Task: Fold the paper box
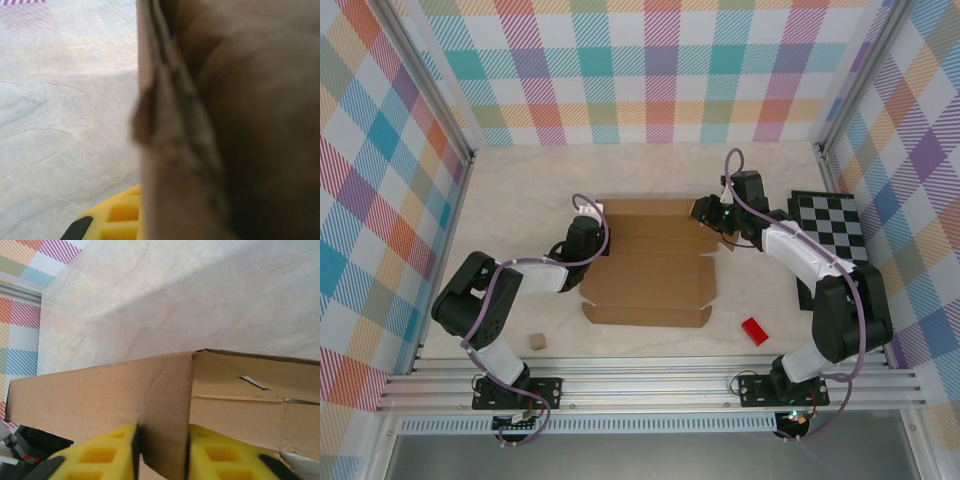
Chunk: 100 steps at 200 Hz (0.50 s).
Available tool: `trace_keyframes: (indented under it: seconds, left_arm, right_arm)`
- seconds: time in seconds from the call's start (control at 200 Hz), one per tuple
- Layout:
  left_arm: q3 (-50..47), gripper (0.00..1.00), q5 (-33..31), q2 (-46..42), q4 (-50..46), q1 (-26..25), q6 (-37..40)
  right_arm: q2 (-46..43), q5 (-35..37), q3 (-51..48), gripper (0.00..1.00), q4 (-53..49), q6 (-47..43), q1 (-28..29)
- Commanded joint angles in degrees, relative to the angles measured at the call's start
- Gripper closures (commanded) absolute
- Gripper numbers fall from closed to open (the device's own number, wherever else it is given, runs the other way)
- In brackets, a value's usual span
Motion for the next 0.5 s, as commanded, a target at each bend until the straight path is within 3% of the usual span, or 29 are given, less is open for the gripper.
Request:
trace_keyframes:
  seconds: [0.0,0.08,0.22,0.495]
  left_arm:
    - [-1.1,1.0,0.5,-2.1,0.1,-1.5,-2.0]
    - [-1.1,1.0,0.5,-2.2,0.0,-1.5,-2.7]
    - [-0.3,1.0,-0.5,-1.9,-1.1,-1.5,-3.0]
    - [0.0,1.0,-2.9,-1.1,-1.7,-1.5,-2.9]
  right_arm:
    - [-0.4,4.1,-1.2,0.8,-3.3,-3.9,0.2]
    - [-0.3,4.8,-1.3,0.79,-3.9,-5.0,0.2]
    - [-0.3,6.5,-1.0,0.66,-6.2,-6.6,0.1]
    - [-6.1,9.9,-0.9,0.59,-12.3,-8.6,-0.1]
